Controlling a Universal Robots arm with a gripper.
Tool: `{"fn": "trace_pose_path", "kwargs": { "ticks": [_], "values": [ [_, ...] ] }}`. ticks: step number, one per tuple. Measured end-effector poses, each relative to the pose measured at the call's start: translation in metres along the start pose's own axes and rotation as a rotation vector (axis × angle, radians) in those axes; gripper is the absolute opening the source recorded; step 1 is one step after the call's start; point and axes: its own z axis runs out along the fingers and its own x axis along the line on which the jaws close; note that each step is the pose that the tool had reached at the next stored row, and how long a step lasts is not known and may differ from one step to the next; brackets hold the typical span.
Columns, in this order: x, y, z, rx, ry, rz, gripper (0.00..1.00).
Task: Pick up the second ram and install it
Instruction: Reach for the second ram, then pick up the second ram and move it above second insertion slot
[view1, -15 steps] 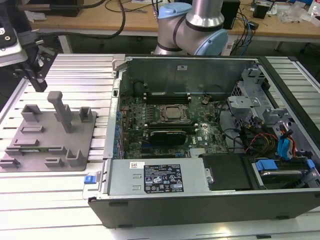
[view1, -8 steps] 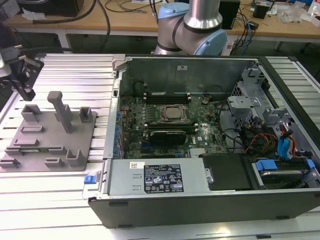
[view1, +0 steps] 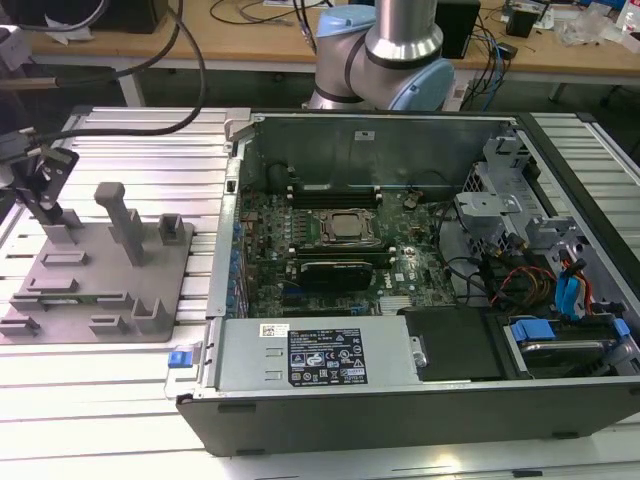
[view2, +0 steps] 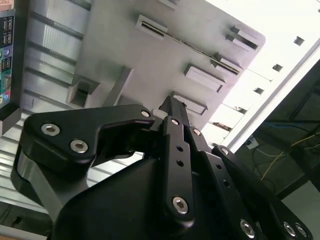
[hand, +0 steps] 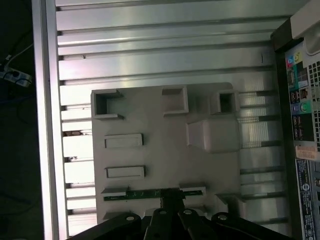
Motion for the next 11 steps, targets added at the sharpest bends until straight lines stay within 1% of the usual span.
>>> {"fn": "trace_pose_path", "kwargs": {
  "ticks": [2, 11],
  "values": [
    [0.0019, -0.0011, 0.0043, 0.0002, 0.002, 0.0, 0.08],
    [0.0021, -0.0011, 0.0049, 0.0002, 0.0022, 0.0, 0.08]
  ]
}}
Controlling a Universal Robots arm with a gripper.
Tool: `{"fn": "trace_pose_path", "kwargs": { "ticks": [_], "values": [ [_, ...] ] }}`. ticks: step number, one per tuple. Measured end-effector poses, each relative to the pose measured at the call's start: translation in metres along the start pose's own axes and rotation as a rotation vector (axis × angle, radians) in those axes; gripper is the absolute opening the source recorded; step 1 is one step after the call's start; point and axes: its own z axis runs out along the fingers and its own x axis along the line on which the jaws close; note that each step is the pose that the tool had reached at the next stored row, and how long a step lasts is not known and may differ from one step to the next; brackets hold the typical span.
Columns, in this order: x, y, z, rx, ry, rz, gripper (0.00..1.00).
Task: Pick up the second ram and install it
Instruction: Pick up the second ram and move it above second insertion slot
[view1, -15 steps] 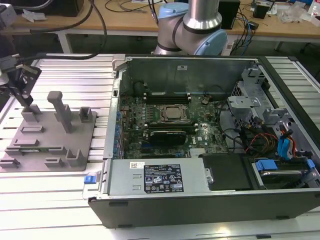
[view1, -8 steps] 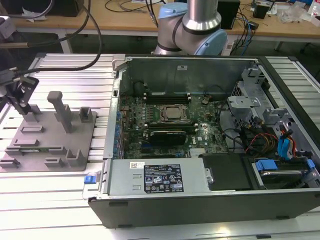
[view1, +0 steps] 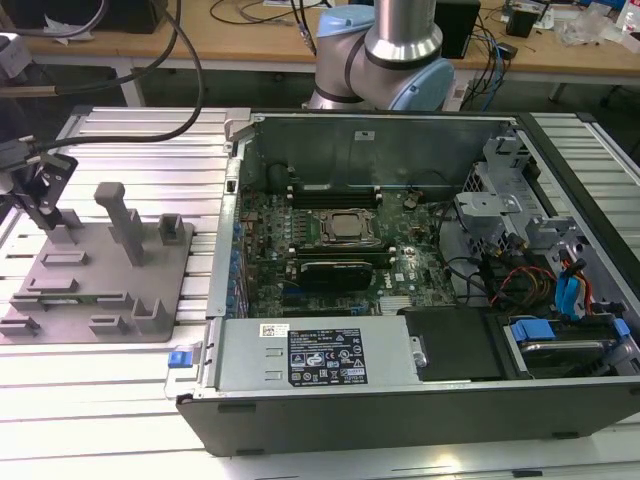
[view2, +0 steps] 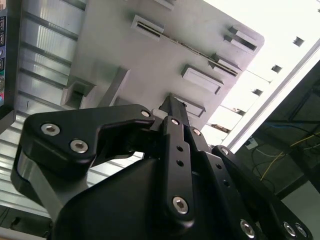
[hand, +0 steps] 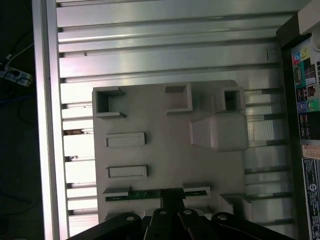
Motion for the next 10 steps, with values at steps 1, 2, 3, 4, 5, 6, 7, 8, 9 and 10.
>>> {"fn": "trace_pose_path", "kwargs": {
  "ticks": [1, 2, 3, 4, 5, 6, 7, 8, 9, 10],
  "values": [
    [0.0, 0.0, 0.0, 0.0, 0.0, 0.0, 0.08],
    [0.0, 0.0, 0.0001, 0.0, -0.0001, 0.0, 0.08],
    [0.0001, 0.0, 0.0002, 0.0, -0.0002, 0.0, 0.08],
    [0.0, 0.0, 0.0002, -0.0001, -0.0003, 0.0, 0.08],
    [0.0001, 0.0, 0.0001, 0.0, -0.0003, 0.0, 0.08],
    [0.0001, 0.0, 0.0001, 0.0, -0.0003, -0.001, 0.08],
    [0.0, 0.0, 0.0001, 0.0, -0.0002, -0.003, 0.08],
    [0.0001, 0.0, 0.0001, -0.0001, 0.0, -0.007, 0.08],
    [0.0002, 0.0, 0.0, -0.0003, 0.0017, -0.042, 0.08],
    [0.0002, 0.0, 0.0001, -0.0007, 0.0032, -0.079, 0.08]
  ]
}}
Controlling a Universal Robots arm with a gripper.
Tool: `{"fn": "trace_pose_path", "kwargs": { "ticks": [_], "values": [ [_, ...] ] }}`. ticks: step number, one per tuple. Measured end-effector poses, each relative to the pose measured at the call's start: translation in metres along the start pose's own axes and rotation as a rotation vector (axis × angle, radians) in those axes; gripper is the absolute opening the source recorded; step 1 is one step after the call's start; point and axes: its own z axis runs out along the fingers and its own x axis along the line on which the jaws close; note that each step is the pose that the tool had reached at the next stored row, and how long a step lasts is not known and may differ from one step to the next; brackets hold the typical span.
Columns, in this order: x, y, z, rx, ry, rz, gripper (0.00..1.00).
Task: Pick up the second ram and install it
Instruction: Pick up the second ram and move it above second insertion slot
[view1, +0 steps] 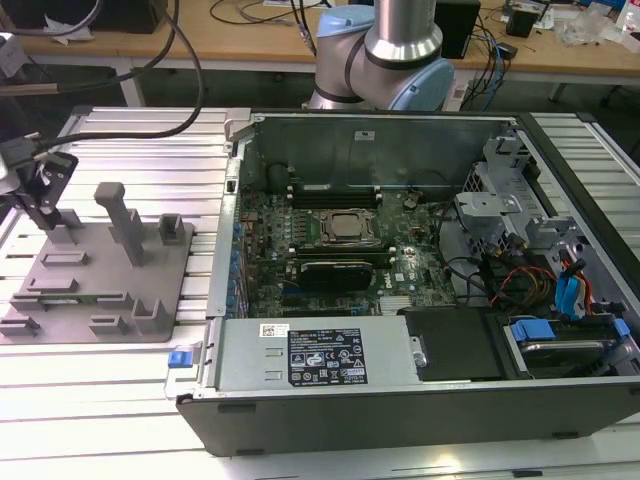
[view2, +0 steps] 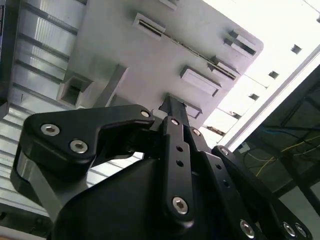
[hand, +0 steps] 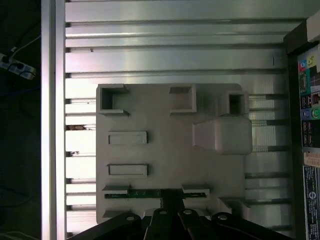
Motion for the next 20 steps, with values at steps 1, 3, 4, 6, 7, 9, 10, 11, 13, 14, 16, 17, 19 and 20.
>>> {"fn": "trace_pose_path", "kwargs": {
  "ticks": [1, 3, 4, 6, 7, 9, 10, 11, 13, 14, 16, 17, 19, 20],
  "values": [
    [0.0, 0.0, 0.0001, -0.0002, 0.0012, -0.03, 0.08],
    [0.0, 0.0, 0.0002, -0.001, 0.0052, -0.12, 0.08],
    [0.0, 0.0, 0.0003, -0.0014, 0.0078, -0.177, 0.08],
    [0.0, 0.0, 0.0006, -0.0022, 0.0118, -0.27, 0.08],
    [0.0, 0.0, 0.0007, -0.0024, 0.0134, -0.305, 0.08],
    [0.0, 0.0, 0.0009, -0.0029, 0.0155, -0.354, 0.08],
    [0.0, 0.0, 0.001, -0.0031, 0.0166, -0.379, 0.08],
    [0.0, 0.0, 0.0012, -0.0034, 0.0185, -0.422, 0.08],
    [0.0, -0.0001, 0.0016, -0.0042, 0.0226, -0.513, 0.08],
    [0.0, -0.0001, 0.0018, -0.0045, 0.0244, -0.555, 0.08],
    [0.0, -0.0001, 0.002, -0.0049, 0.0262, -0.598, 0.08],
    [0.0, -0.0001, 0.0021, -0.0054, 0.0281, -0.643, 0.08],
    [0.0, -0.0001, 0.0024, -0.006, 0.0317, -0.724, 0.08],
    [0.0, -0.0001, 0.0024, -0.0062, 0.0327, -0.746, 0.08]
  ]
}}
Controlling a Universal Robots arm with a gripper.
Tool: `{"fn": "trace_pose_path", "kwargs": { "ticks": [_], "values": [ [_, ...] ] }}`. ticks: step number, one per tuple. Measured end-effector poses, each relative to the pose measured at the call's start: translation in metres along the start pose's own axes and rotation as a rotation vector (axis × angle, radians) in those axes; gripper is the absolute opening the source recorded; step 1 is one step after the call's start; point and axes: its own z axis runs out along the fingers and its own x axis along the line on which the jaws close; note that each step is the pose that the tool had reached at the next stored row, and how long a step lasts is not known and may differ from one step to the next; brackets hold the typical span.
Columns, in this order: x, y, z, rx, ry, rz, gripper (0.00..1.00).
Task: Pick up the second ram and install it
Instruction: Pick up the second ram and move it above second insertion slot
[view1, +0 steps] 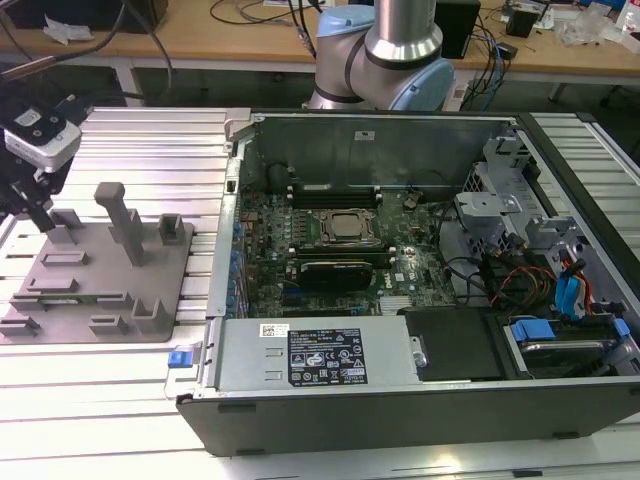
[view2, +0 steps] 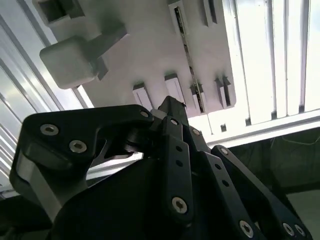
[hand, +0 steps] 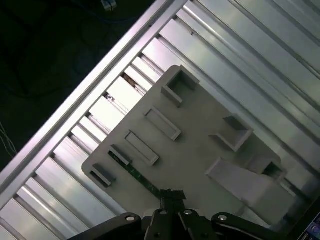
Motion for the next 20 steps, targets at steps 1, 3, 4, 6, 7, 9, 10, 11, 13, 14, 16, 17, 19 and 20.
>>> {"fn": "trace_pose_path", "kwargs": {
  "ticks": [1, 3, 4, 6, 7, 9, 10, 11, 13, 14, 16, 17, 19, 20],
  "values": [
    [0.0, 0.0, 0.0002, -0.0003, 0.0013, -0.03, 0.08],
    [0.0, 0.0, 0.0004, -0.0006, 0.0031, -0.07, 0.08],
    [0.0, 0.0, 0.0005, -0.0009, 0.0043, -0.096, 0.08],
    [0.0, -0.0001, 0.001, -0.0016, 0.0081, -0.182, 0.08],
    [0.0, -0.0001, 0.0012, -0.0018, 0.0092, -0.21, 0.08],
    [0.0, -0.0001, 0.0015, -0.0024, 0.0121, -0.275, 0.08],
    [0.0, -0.0001, 0.0017, -0.0025, 0.013, -0.296, 0.08],
    [0.0, -0.0001, 0.0019, -0.0028, 0.0146, -0.333, 0.08],
    [0.0, -0.0001, 0.0027, -0.0036, 0.0186, -0.421, 0.08],
    [0.0, -0.0002, 0.0033, -0.0038, 0.0213, -0.476, 0.08],
    [0.0, -0.0002, 0.0041, -0.0041, 0.0244, -0.539, 0.08],
    [0.0, -0.0002, 0.0043, -0.0042, 0.0255, -0.561, 0.08],
    [0.0001, -0.0002, 0.0044, -0.0043, 0.0263, -0.58, 0.08],
    [0.0001, -0.0002, 0.0044, -0.0043, 0.0263, -0.581, 0.08]
  ]
}}
